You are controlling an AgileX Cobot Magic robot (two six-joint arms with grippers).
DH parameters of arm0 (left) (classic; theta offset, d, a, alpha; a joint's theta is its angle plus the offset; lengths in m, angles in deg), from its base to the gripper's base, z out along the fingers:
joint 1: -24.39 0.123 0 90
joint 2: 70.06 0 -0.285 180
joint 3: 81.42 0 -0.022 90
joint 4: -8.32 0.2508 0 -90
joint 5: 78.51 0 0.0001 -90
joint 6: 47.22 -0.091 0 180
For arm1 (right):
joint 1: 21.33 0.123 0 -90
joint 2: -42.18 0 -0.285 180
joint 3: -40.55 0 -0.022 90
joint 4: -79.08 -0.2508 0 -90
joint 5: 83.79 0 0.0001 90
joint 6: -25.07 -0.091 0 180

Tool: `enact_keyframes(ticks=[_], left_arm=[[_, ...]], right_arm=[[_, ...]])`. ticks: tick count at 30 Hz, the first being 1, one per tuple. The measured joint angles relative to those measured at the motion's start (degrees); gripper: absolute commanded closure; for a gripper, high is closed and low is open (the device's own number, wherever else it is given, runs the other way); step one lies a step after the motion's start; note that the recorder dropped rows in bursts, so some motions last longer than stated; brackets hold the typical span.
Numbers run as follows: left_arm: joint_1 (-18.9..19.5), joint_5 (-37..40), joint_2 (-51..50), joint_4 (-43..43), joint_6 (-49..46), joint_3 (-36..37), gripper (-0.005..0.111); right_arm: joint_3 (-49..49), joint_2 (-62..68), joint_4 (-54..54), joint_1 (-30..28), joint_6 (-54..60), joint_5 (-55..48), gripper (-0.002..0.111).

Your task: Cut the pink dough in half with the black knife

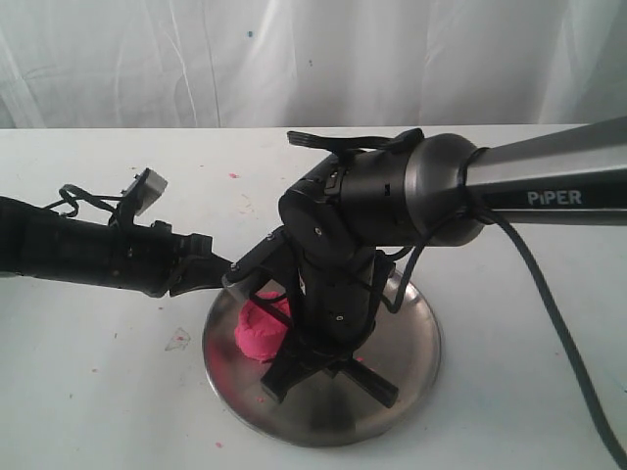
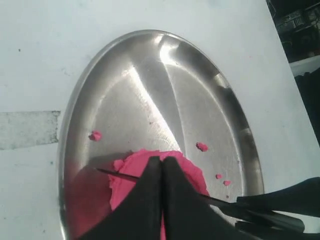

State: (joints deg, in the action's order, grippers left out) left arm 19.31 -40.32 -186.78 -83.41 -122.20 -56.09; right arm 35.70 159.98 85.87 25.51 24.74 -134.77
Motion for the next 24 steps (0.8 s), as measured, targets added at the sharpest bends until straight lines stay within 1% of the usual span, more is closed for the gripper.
enact_keyframes(ticks=[11, 24], left_arm=[[0.00, 1.45, -3.33, -3.00, -1.32, -0.22, 0.107], [0.00, 1.83, -3.55, -3.23, -2.15, -0.22, 0.107]], right_arm=[[0.00, 0.00, -0.12, 0.00, 0.00, 0.00, 0.108], [0.09, 0.77, -0.12, 0.00, 0.00, 0.00, 0.108]])
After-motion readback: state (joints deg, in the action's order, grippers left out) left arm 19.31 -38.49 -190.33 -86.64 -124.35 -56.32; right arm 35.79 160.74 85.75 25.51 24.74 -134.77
